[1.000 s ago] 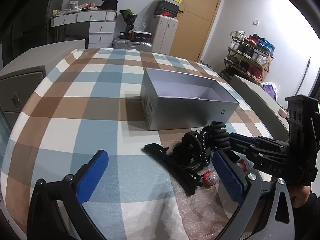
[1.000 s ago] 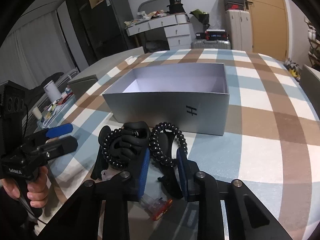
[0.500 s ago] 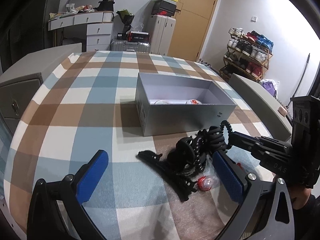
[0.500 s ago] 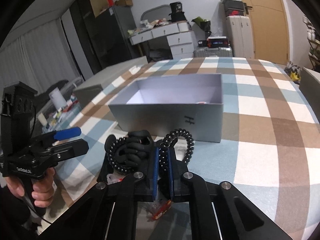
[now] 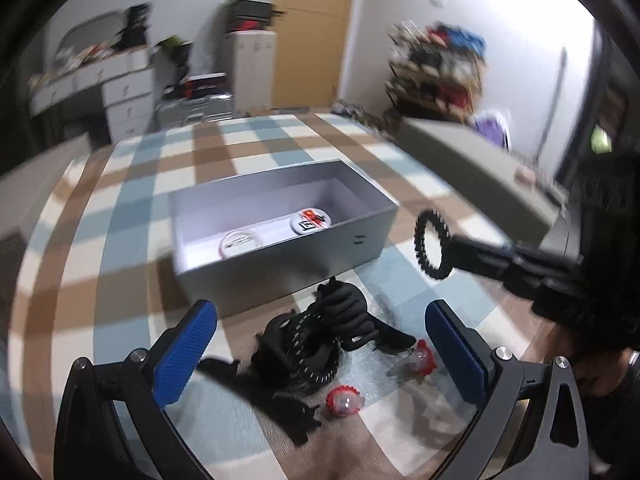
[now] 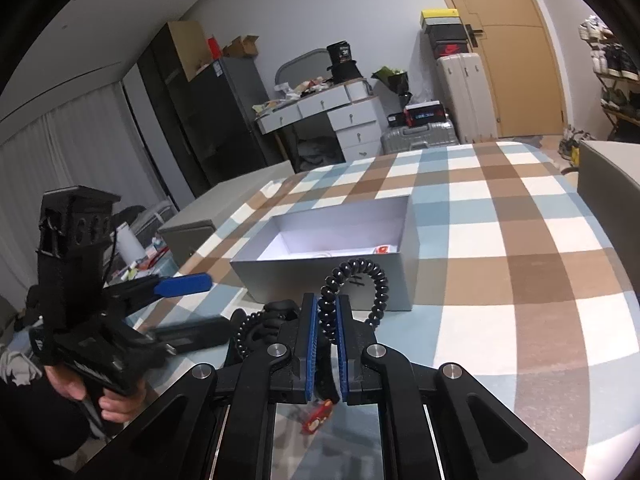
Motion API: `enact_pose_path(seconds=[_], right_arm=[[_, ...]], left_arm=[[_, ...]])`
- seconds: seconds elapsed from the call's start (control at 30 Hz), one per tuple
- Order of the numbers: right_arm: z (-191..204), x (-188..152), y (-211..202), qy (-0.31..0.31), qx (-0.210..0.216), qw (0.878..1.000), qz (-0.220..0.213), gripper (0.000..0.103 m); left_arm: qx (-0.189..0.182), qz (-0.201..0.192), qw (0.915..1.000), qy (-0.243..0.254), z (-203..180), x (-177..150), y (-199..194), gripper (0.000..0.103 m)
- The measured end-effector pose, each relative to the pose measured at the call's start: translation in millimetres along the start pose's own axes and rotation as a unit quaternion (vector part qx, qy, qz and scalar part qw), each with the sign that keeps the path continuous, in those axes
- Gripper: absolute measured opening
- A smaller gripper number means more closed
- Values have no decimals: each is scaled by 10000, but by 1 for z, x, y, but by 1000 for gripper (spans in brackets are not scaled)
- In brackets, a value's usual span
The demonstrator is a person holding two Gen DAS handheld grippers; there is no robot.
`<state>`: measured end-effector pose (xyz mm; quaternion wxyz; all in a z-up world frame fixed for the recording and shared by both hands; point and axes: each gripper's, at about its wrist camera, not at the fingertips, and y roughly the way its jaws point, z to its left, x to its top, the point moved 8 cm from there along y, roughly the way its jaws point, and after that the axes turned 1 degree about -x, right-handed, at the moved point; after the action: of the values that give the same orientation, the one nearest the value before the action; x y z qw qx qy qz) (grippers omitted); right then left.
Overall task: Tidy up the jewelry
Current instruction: 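Grasp the black claw clip with the left gripper while the right gripper lifts the hair tie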
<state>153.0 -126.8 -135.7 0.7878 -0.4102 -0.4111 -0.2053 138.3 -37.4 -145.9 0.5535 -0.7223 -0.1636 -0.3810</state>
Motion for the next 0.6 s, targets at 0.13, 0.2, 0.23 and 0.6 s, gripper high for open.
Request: enact_pose_path(seconds=[0.13,0.2,0.23,0.6], right_arm=[[-5,-3,1,30,-11,10000,33,8],[-7,-4,1,47,10,10000,40,8],[-8,-4,1,56,16,10000,36,8],[-15,-7,3,170,5,9998,85,8]], left_arm=[[-248,108,9992,286,-10,5,11,101],[-331,207,9987,332,-11,7,18,98],[-363,246,9984,350,-13,6,19,94],[-585,603,9958,367,-18,-5,33,50]])
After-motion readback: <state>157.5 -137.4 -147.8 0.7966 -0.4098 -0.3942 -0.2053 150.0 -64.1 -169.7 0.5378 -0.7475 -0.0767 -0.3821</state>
